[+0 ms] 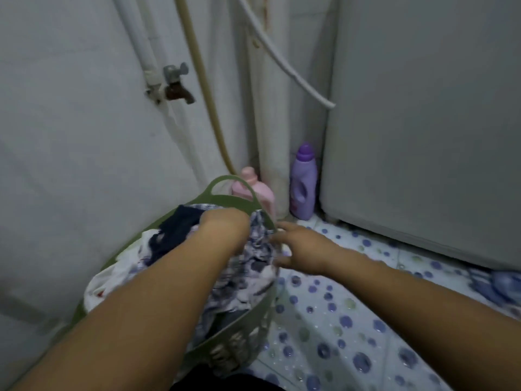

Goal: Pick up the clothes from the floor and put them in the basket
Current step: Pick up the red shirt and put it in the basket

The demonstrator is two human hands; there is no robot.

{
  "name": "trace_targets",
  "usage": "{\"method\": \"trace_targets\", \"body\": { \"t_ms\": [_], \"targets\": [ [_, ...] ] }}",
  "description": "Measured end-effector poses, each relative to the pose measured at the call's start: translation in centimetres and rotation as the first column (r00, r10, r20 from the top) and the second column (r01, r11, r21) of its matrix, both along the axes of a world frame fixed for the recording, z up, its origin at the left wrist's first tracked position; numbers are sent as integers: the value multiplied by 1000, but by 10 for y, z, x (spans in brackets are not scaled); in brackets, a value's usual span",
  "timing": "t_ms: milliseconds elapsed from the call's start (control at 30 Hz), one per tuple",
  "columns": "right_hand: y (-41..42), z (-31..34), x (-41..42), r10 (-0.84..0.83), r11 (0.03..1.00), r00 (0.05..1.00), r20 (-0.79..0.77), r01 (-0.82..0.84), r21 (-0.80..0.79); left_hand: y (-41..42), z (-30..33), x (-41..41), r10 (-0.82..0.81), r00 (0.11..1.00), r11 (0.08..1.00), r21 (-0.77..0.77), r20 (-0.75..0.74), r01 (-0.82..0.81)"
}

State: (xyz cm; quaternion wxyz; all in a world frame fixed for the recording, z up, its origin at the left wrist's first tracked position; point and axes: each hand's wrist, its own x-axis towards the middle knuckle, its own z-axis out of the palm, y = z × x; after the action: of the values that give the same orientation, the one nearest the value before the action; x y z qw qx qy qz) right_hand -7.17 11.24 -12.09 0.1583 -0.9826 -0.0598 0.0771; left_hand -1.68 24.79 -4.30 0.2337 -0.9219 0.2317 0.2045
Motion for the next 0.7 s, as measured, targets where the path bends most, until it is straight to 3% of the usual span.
{"method": "trace_targets", "body": {
  "t_ms": [167,300,400,533,700],
  "targets": [
    [-124,24,-74,-329,943,942,-62,324,-79,-113,-18,-40,-240,963,904,-334,118,267],
    [-220,25,-151,-619,783,774,-138,593,-186,-195,-47,-86,-333,943,817,-503,-10,283],
    [-261,26,-205,-754,656,626,-196,705,-271,-239,-66,-115,-407,903,768,-586,-136,258],
    [-296,8,-253,-829,559,484,-281,739,-377,-289,-94,-147,-480,846,733,-637,-233,240],
    [-323,-30,-259,-792,610,446,-416,596,-522,-342,-138,-164,-435,820,709,-703,-373,56]
  ]
}}
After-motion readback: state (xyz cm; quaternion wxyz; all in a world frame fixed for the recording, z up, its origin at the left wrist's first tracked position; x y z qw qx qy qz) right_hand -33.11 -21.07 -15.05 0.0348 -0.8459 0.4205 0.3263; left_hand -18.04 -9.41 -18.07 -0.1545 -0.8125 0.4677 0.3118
